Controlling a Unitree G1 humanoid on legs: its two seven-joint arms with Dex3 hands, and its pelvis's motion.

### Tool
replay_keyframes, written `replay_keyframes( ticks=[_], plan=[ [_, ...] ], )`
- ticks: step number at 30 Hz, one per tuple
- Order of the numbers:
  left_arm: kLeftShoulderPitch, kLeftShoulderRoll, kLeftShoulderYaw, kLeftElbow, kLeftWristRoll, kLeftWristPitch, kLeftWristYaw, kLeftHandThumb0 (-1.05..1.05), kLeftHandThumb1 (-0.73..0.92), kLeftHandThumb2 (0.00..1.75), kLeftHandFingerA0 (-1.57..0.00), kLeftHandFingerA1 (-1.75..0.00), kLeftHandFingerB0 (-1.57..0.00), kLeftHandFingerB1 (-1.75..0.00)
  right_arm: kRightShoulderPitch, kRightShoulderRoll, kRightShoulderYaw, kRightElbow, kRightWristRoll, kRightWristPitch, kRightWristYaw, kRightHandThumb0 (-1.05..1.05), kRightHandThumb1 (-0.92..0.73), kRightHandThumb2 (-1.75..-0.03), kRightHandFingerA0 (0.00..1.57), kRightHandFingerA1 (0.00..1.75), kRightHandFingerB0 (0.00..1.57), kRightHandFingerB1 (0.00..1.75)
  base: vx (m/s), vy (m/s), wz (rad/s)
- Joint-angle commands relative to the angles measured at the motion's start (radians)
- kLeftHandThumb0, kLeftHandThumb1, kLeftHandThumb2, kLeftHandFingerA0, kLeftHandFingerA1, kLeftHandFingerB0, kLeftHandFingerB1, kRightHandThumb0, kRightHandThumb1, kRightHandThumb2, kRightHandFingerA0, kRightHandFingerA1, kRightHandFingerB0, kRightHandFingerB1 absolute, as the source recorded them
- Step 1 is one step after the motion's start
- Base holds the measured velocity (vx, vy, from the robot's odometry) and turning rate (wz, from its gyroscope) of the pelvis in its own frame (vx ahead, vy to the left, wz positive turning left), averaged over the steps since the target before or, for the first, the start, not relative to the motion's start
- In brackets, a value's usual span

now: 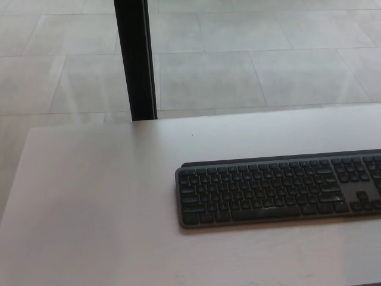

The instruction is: The robot uses its right fingers to click on the space key of the black keyboard placed on the center of the white desk.

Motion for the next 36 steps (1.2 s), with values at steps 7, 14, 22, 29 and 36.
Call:
replay_keyframes(
  ticks=[7, 14, 22, 29, 36],
  plan=[
    [-0.004, 0.027, -0.032, -0.003, -0.006, -0.01, 0.012, -0.56, 0.73, 0.62, -0.74, -0.68, -0.54, -0.53, 0.024, -0.07, 0.328, 0.058, -0.374, -0.178, 0.041, -0.4, -0.59, -0.58, 0.89, 0.96, 0.57, 0.39, 0.0, 0.0, 0.0],
    [-0.013, 0.031, -0.023, 0.003, -0.026, -0.001, 0.005, -0.54, 0.73, 0.62, -0.7, -0.69, -0.51, -0.52, 0.002, -0.11, 0.448, 0.07, -0.508, -0.186, 0.023, -0.44, -0.59, -0.58, 0.9, 1.22, 0.57, 0.39, 0.0, 0.0, 0.0],
    [-0.008, 0.034, -0.034, 0.007, -0.013, -0.008, 0.015, -0.56, 0.73, 0.62, -0.75, -0.66, -0.55, -0.52, -0.028, -0.138, 0.571, 0.133, -0.646, -0.264, -0.029, -0.4, -0.58, -0.57, 0.9, 1.47, 0.6, 0.4, 0.0, 0.0, 0.0],
    [-0.007, 0.033, -0.033, 0.005, -0.017, -0.007, 0.018, -0.56, 0.72, 0.61, -0.76, -0.66, -0.56, -0.53, -0.056, -0.179, 0.696, 0.161, -0.793, -0.282, -0.054, -0.47, -0.6, -0.62, 0.78, 1.48, 0.58, 0.4, 0.0, 0.0, 0.0],
    [-0.008, 0.031, -0.037, 0.004, -0.015, -0.005, 0.025, -0.55, 0.72, 0.61, -0.74, -0.67, -0.54, -0.53, -0.088, -0.195, 0.813, 0.186, -0.905, -0.294, -0.063, -0.44, -0.62, -0.6, 0.8, 1.18, 0.54, 0.41, 0.0, 0.0, 0.0]
  ],
)
